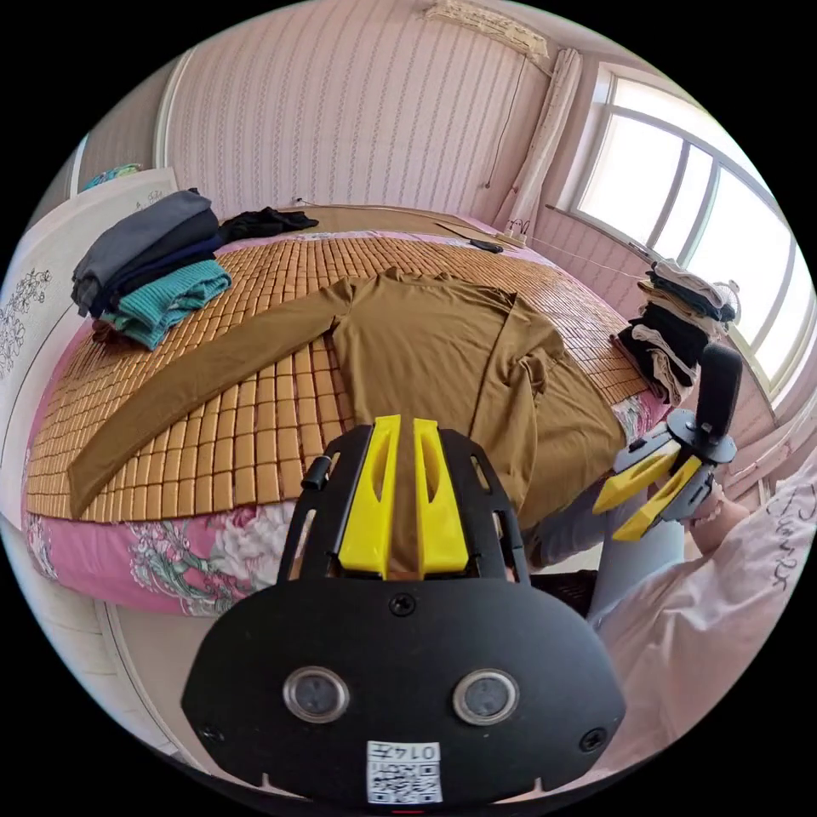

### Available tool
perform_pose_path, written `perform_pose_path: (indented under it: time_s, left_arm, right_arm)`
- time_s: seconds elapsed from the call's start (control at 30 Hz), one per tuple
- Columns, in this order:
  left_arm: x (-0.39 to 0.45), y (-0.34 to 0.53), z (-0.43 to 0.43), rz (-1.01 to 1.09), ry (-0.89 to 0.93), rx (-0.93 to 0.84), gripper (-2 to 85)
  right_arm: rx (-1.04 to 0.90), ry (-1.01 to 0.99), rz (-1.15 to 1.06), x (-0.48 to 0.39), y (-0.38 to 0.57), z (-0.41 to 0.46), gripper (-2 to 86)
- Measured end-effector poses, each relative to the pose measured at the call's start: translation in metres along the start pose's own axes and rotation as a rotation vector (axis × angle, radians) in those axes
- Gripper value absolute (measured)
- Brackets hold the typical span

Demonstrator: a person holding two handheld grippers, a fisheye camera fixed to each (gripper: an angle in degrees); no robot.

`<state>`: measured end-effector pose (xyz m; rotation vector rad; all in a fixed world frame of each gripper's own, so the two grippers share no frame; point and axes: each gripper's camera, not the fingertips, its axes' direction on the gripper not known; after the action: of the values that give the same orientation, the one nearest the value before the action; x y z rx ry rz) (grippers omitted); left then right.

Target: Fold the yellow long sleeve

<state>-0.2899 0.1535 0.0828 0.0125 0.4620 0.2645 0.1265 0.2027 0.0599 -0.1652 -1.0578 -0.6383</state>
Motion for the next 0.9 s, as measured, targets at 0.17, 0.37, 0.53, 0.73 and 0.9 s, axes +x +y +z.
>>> perform_pose_path:
  time_s: [0.17, 0.37, 0.53, 0.73, 0.9]
  left_arm:
    - [0.025, 0.045, -0.001, -0.009, 0.026, -0.031, 6.3]
    - [0.034, 0.034, 0.021, -0.011, -0.029, -0.059, 9.1]
    - [0.031, 0.032, 0.023, 0.016, -0.051, -0.066, 1.4]
    - [-0.003, 0.046, -0.045, -0.098, 0.051, 0.1, -0.5]
    - [-0.028, 0.064, -0.059, -0.163, 0.004, 0.1, -0.9]
  right_arm:
    - [0.042, 0.122, 0.149, 0.019, 0.021, -0.019, 5.1]
    - [0.091, 0.218, 0.223, 0.034, 0.009, -0.03, 5.3]
    - [0.097, 0.229, 0.221, 0.042, -0.011, -0.022, 5.5]
    - [0.102, 0.413, 0.249, 0.072, -0.033, -0.053, 6.8]
    - [0.119, 0.578, 0.266, 0.128, -0.073, -0.102, 8.2]
